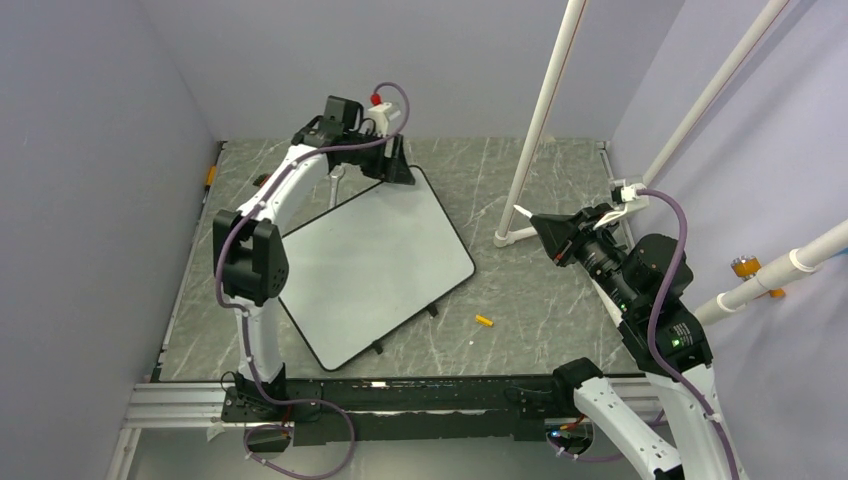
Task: Write a sentence on the whiteboard
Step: Adjust the whiteboard at the center of the board, then pick up the whiteboard from the whiteboard stand.
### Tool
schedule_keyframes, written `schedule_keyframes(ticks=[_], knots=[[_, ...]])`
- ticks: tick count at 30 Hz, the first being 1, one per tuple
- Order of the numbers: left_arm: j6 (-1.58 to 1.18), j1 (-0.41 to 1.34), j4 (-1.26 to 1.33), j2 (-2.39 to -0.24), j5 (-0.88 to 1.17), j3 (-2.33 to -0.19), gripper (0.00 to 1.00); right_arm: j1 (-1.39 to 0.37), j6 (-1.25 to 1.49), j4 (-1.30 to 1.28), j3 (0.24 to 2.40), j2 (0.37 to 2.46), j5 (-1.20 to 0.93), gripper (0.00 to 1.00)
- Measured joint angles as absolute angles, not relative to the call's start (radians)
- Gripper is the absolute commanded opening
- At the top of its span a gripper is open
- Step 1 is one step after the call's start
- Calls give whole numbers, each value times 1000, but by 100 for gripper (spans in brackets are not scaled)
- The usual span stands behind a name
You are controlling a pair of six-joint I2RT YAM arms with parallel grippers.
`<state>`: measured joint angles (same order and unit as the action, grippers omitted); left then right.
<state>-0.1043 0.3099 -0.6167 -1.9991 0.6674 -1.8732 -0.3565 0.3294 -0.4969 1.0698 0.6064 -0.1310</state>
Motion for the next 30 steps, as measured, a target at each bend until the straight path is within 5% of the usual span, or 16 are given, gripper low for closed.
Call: schedule_keyframes(ticks=[11, 25, 30], knots=[[26, 367, -762, -2014, 698, -1983, 95, -356, 324, -515, 1070, 608, -144, 0], [65, 49, -751, -1516, 694, -1525, 87, -357, 363, -418, 1070, 741, -428, 0], [64, -46, -715, -1517, 814, -1394, 79, -363, 394, -366, 1070, 796, -508, 0]])
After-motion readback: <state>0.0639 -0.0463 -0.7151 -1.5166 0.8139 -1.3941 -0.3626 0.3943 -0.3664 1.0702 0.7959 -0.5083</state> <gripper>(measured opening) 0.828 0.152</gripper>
